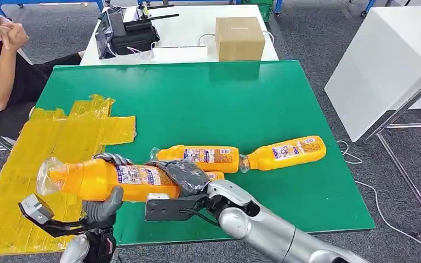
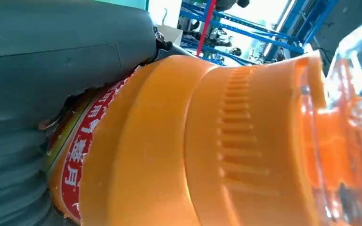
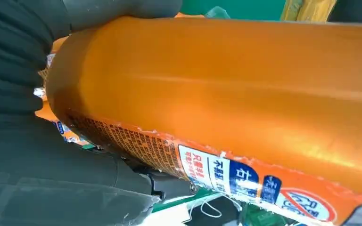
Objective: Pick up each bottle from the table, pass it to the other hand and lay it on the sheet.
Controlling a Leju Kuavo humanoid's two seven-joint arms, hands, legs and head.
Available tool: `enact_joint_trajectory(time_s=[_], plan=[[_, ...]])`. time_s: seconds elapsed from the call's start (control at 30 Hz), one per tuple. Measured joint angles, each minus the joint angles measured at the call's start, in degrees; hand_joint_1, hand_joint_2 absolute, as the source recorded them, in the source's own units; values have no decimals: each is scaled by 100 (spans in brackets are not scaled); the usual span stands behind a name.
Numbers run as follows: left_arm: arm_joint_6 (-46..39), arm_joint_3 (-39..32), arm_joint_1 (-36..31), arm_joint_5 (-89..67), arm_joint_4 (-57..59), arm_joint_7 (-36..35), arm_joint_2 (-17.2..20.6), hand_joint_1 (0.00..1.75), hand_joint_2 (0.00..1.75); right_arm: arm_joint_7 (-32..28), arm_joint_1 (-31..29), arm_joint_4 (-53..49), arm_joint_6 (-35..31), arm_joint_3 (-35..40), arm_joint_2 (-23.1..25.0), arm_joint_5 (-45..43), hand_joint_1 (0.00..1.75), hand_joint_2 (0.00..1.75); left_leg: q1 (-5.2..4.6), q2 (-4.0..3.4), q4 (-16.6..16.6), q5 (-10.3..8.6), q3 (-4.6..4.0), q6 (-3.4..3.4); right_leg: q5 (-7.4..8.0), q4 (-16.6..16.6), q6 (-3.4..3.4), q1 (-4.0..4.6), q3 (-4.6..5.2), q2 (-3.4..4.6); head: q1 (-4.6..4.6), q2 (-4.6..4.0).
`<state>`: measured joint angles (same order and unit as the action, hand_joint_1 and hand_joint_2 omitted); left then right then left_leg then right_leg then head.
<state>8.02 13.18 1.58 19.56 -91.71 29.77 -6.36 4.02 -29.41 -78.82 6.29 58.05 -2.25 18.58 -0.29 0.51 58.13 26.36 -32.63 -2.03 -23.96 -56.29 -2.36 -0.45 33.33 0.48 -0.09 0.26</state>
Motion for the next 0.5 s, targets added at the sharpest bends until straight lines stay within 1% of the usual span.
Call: enact_joint_trajectory(time_s=[0.03,0.07,0.13,0.17,0.2,0.27,0.37,0.4,0.47,0.5], plan=[[7,-2,0,7,4,2,-7,175,175,2,-1,2,0,2,0,0,120,175,0,0,0,0,0,0,0,0,0,0,0,0,0,0],[7,-4,-1,9,9,4,-11,175,175,0,-1,9,0,2,0,0,0,175,0,0,0,0,0,0,0,0,0,0,-1,0,0,0],[22,-11,1,13,15,4,-20,175,175,2,0,22,0,11,0,0,0,175,0,0,0,0,0,0,0,0,0,0,-1,0,0,0],[22,-11,0,13,15,7,-24,175,175,2,4,28,-13,11,-2,17,0,0,0,0,0,0,0,0,0,0,0,0,-1,0,0,0],[-6,-13,-2,5,15,7,-24,175,175,0,17,28,-100,13,-6,130,0,0,0,0,0,0,0,0,0,0,0,0,0,0,0,0],[-316,-26,-55,-292,11,13,-28,175,175,-7,131,11,-442,17,-4,593,0,0,0,4,0,0,1,0,0,0,0,0,-2,-2,2,0],[-1310,-39,-145,-1420,11,55,22,175,175,-4,425,-131,-752,-105,-66,820,0,0,0,4,0,0,-2,0,0,0,0,0,1,-2,0,0],[-1694,-46,-217,-1899,11,37,78,175,175,-11,511,-207,-808,-172,-116,865,0,0,0,3,0,0,-3,0,0,0,0,0,3,-2,2,0],[-2189,-116,-416,-2646,11,-42,251,175,175,-46,699,-379,-852,-322,-239,947,0,0,0,3,0,0,-4,0,0,0,0,0,1,-2,2,0],[-2227,-180,-489,-2787,11,-70,330,175,175,-55,772,-457,-852,-411,-291,975,0,0,0,1,0,0,-3,0,0,-1,0,0,1,-1,-2,0]])
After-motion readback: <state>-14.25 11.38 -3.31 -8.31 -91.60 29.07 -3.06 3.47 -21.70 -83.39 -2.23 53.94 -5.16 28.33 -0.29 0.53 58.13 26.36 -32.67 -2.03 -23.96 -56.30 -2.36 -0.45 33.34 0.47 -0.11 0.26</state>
